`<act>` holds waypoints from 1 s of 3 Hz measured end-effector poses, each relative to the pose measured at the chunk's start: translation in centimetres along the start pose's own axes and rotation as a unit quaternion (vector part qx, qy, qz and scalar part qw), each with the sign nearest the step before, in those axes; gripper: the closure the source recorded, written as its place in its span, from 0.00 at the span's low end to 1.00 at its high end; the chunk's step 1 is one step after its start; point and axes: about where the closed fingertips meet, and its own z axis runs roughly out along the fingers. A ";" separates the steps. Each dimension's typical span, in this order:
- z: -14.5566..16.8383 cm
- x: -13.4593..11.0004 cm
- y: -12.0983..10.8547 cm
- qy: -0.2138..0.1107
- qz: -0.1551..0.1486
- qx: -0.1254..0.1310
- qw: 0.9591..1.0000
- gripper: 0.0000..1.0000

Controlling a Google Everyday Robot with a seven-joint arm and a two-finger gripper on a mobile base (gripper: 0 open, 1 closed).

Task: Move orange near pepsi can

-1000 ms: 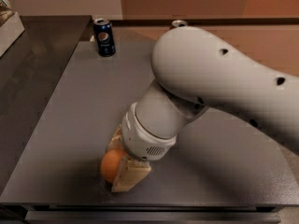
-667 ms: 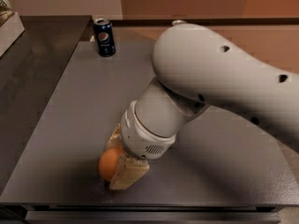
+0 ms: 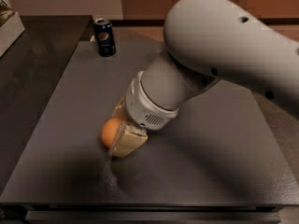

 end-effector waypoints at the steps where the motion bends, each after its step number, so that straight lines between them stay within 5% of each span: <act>1: -1.6 -0.4 -3.9 -0.011 0.030 0.051 0.998 1.00; 3: -3.7 0.2 -10.9 -0.017 0.090 0.158 0.983 1.00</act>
Offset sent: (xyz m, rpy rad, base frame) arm 0.1202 -0.0208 0.0497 0.1062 -0.1968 -0.3481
